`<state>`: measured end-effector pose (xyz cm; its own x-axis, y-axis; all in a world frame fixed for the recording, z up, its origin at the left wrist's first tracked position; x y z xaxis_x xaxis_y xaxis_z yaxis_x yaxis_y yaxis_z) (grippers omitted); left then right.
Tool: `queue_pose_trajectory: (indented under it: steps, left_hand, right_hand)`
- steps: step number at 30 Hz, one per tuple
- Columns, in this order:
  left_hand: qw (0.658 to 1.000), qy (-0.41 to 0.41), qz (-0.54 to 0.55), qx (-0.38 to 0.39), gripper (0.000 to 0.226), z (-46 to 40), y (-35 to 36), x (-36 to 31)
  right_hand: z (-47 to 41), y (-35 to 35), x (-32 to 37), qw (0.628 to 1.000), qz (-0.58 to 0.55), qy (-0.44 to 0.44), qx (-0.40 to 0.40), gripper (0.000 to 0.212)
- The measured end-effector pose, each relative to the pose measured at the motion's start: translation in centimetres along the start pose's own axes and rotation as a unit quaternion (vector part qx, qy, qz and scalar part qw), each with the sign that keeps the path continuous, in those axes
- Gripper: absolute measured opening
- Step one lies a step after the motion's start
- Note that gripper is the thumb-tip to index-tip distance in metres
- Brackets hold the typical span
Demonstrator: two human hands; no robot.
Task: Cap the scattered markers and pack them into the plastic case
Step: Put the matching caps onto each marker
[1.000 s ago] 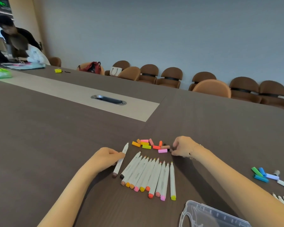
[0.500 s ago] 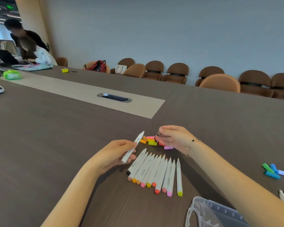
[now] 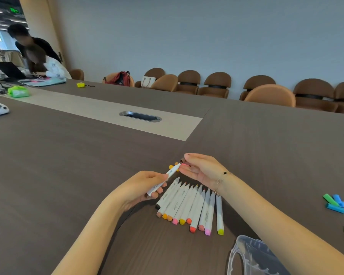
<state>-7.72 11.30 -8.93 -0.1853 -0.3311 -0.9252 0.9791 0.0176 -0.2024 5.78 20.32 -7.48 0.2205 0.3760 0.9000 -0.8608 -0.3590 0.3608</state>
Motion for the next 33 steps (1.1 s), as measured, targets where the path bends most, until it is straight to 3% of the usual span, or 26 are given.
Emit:
queue_pose_trajectory:
  steps: [7, 15, 19, 22, 26, 30, 33]
  left_hand:
    - [0.999, 0.012, 0.030, -0.031, 0.024, -0.1, -0.6, -0.2]
    - [0.991, 0.023, 0.059, -0.115, 0.020, -0.1, -1.6, 0.2]
    - [0.970, 0.067, -0.056, -0.229, 0.013, -0.2, -3.3, -0.5]
    - [0.932, 0.069, -0.210, -0.286, 0.010, -0.1, -4.0, -0.3]
    - [0.914, 0.043, -0.287, -0.285, 0.018, -0.5, -3.7, 0.3]
    - [0.900, 0.104, -0.321, -0.275, 0.021, -0.2, -2.4, -1.0]
    - [0.903, 0.109, -0.351, -0.223, 0.014, -0.5, -1.0, -1.0]
  right_hand:
    - [0.1, 1.2, 1.4, 0.965, 0.242, -0.097, -0.007, 0.007]
    - [-1.5, 2.5, 1.5, 0.954, 0.275, -0.106, -0.050, 0.007]
    - [-2.3, 3.1, 2.2, 0.927, 0.358, -0.109, -0.014, 0.018]
    - [-2.5, 0.8, 5.3, 0.876, 0.443, -0.170, -0.083, 0.030]
    - [-2.5, -3.9, 7.0, 0.843, 0.490, -0.168, -0.145, 0.023]
    - [-2.6, -5.7, 5.9, 0.810, 0.559, -0.138, -0.111, 0.022]
    - [-2.7, -6.2, 5.2, 0.793, 0.595, -0.104, -0.079, 0.015]
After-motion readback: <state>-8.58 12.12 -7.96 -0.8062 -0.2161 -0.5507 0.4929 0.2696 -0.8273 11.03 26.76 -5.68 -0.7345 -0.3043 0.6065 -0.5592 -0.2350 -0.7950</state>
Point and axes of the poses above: each hand's wrist, its own z-axis away from the middle knuckle, its own y-axis out of the palm, x = y × z, the point moved 9 cm from there along -z, towards the middle knuckle, and after that the axes turned 2 degrees about -z, right-handed, at the moved point
